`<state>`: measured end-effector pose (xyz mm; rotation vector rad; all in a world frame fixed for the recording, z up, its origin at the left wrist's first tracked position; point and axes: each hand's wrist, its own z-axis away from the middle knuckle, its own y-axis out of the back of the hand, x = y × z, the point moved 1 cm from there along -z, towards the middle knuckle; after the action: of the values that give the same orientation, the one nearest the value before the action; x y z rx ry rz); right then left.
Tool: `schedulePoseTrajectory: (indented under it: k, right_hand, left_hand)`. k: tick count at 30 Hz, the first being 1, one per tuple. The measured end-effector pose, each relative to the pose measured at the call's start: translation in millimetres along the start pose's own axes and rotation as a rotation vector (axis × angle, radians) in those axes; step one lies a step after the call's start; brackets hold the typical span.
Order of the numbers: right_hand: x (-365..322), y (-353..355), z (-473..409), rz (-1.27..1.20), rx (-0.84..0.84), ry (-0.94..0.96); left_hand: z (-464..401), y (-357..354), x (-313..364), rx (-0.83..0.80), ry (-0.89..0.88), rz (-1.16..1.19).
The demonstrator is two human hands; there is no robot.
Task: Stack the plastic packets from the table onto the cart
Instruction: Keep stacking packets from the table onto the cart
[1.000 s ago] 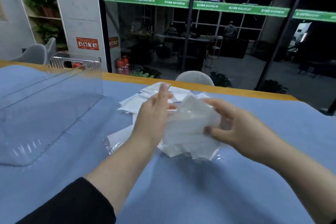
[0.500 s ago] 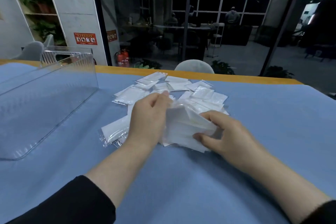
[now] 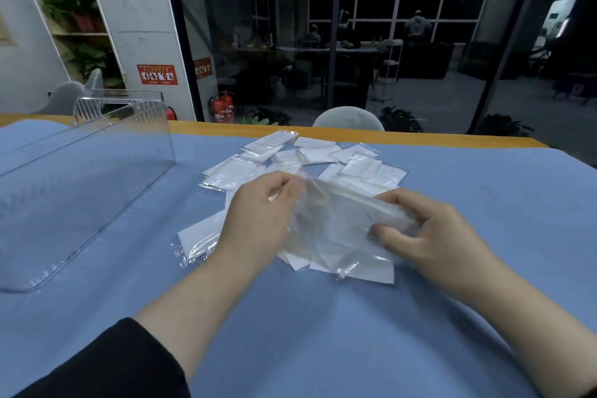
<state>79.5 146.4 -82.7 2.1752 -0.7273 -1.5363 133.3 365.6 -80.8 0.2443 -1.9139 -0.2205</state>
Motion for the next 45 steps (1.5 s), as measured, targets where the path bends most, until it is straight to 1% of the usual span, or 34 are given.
schedulePoseTrajectory:
  k: [2,4,5,7,9,12,13,15,16,18,20,22,24,27,29,31,33,34,37,40,42,45]
  right_hand:
    - [2,-1,0,0.03,-0.05,-0.034]
    - [3,-4,1,0.045,-0.111,-0.044]
    - [4,-6,1,0.054,-0.133,-0.042]
    - [1,-10,3,0.083,-0.137,-0.027]
    - [-5,-11,3,0.073,-0.049,0.02]
    - [-14,-5,4,-0.032,0.146,0.126]
    - [-16,-4,4,-0.055,0.171,0.151]
    - [-13,-4,3,-0.076,0.163,0.163]
    - [-11,-5,2,-0.073,0.13,0.15]
    - [-4,-9,2,-0.043,0.002,0.094]
    - [1,-12,3,-0.015,-0.148,0.045]
    - [3,-13,3,-0.002,-0.202,0.03]
    - [1,-11,4,0.001,-0.165,0.051]
    - [-1,-9,4,-0.077,-0.075,0.097]
    - [3,-10,2,-0.064,-0.117,0.062]
    - [9,-10,1,-0.006,-0.126,0.033]
    - [14,-5,-1,-0.014,-0.052,0.055]
    - [15,-3,-1,-0.014,-0.053,0.063]
    - [11,-2,2,0.117,-0.15,0.06]
    - [10,0,3,0.194,-0.17,0.094]
    - [9,0,4,0.187,-0.162,0.103]
    - [8,3,4,0.157,-0.069,0.133]
  left_hand:
    - [-4,3,-8,0.056,0.074,-0.026]
    - [-7,4,-11,0.109,0.114,0.03]
    - [-6,2,-8,0.111,0.115,0.06]
    - [-1,-3,1,0.055,0.099,0.12]
    - [4,-7,6,0.029,0.072,0.165]
    - [6,-6,8,0.103,0.051,0.216]
    - [5,-6,6,0.126,0.064,0.234]
    - [5,-9,4,0.136,0.119,0.254]
    - [6,-11,4,0.126,0.154,0.268]
    - [9,-16,3,0.087,0.199,0.307]
    - [14,-21,5,0.021,0.182,0.292]
    - [17,-25,7,-0.03,0.137,0.237]
    - [18,-25,10,-0.036,0.12,0.245]
    - [17,-23,10,-0.031,0.073,0.277]
    - [17,-24,7,-0.042,0.05,0.223]
    - [16,-25,3,-0.026,0.086,0.176]
    - [16,-25,1,-0.005,0.12,0.19]
    - [17,-25,1,-0.016,0.122,0.192]
    - [21,-32,1,-0.075,0.091,0.171]
    - [25,-37,1,-0.127,0.067,0.181]
    - [26,-36,3,-0.194,0.013,0.127]
    - [22,-24,9,-0.296,-0.058,0.003]
